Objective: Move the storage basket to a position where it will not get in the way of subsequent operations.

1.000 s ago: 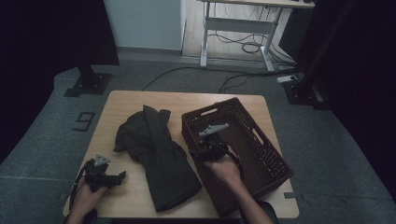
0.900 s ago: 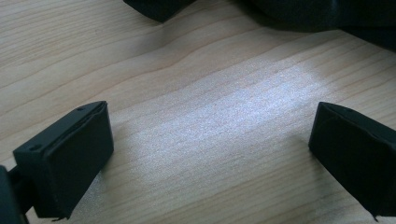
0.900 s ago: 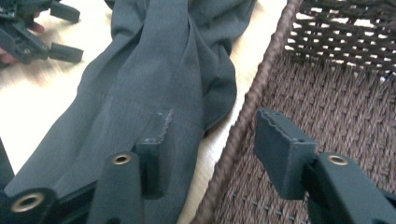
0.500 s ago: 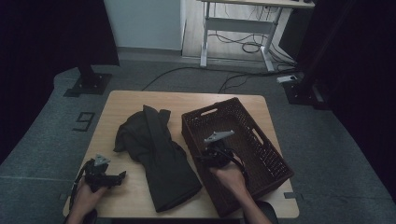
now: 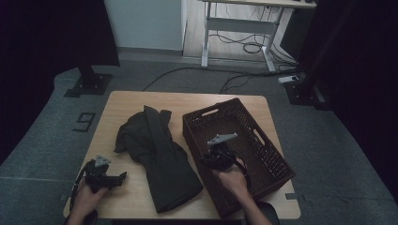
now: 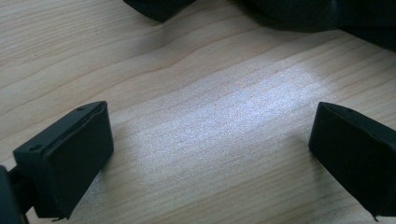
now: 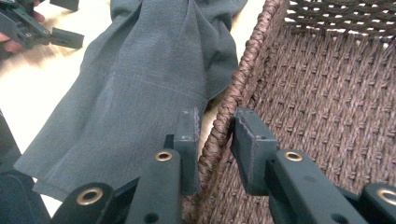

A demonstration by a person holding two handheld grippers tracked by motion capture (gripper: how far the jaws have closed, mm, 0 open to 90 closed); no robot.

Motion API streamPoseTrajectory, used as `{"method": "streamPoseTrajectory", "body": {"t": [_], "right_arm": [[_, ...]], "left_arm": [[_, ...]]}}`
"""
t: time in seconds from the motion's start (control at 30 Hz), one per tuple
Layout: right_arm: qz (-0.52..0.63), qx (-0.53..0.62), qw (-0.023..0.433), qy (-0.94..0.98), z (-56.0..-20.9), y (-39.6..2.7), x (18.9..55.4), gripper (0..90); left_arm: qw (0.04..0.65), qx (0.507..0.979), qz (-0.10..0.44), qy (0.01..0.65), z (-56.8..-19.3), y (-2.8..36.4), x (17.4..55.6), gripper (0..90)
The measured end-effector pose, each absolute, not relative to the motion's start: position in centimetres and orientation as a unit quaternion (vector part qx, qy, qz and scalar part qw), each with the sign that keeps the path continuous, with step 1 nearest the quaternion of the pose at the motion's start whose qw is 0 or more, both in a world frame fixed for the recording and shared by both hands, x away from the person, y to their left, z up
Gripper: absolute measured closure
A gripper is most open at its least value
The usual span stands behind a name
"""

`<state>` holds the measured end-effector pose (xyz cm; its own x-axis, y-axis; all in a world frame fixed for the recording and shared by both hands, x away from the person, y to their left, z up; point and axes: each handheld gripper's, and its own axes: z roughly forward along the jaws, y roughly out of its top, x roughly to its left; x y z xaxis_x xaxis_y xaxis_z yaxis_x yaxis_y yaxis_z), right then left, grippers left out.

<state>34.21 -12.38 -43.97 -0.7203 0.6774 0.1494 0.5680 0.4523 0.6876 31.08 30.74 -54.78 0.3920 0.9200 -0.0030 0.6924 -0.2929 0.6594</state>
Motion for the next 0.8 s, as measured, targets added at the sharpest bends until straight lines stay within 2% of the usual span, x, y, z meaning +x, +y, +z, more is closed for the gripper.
{"method": "streamPoseTrajectory", "body": {"t": [0.43,0.8], "right_arm": [[0.36,0.365,0.077,0.855,-43.8,-12.3,34.7,77.6],[0.347,0.37,0.08,0.858,-43.5,-12.9,36.5,81.7]], "left_arm": [[0.295,0.781,0.193,0.516,-54.8,30.7,31.1,0.0],[0.295,0.78,0.193,0.517,-54.8,30.7,31.1,0.0]]}}
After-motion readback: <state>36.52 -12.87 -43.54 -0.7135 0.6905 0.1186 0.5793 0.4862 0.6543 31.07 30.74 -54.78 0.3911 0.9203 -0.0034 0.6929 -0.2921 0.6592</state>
